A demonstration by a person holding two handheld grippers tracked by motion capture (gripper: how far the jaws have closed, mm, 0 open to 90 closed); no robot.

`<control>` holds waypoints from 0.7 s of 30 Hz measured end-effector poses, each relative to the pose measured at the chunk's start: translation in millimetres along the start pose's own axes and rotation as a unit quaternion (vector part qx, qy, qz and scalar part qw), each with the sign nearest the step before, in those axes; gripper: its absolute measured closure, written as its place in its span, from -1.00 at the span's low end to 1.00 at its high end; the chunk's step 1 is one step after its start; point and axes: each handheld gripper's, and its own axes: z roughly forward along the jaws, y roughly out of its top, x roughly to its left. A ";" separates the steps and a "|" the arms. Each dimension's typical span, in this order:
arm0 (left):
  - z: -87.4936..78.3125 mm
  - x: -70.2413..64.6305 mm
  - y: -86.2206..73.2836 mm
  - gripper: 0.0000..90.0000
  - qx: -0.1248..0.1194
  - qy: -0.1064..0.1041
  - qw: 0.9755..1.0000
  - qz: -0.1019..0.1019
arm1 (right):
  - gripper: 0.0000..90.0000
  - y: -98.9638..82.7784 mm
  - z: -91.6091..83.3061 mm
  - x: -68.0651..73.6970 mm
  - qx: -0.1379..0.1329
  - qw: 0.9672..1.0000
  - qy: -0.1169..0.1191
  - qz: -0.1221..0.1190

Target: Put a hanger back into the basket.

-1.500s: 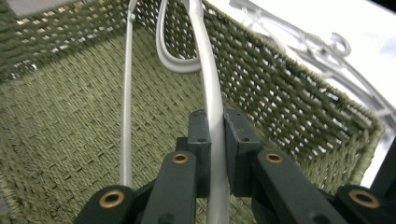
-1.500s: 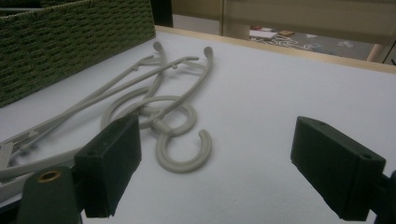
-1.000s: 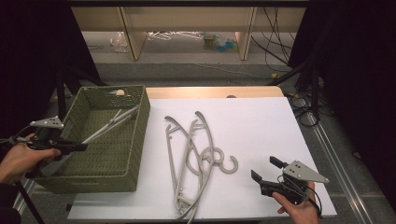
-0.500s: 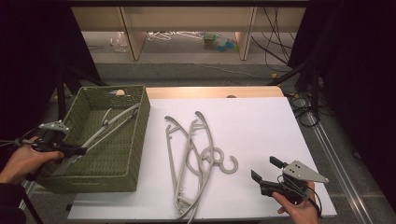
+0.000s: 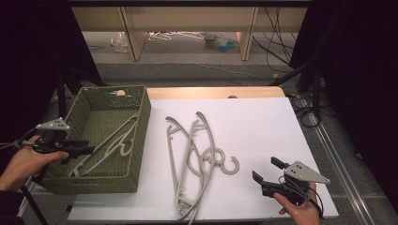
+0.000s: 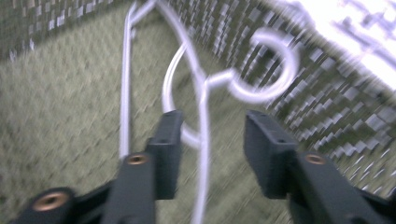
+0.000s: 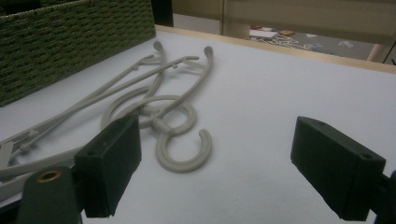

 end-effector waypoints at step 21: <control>30.4 -129.0 27.1 -0.33 -0.108 -0.048 0.993 0.021 | -0.62 -0.8 2.0 0.2 -0.022 1.000 0.003 0.007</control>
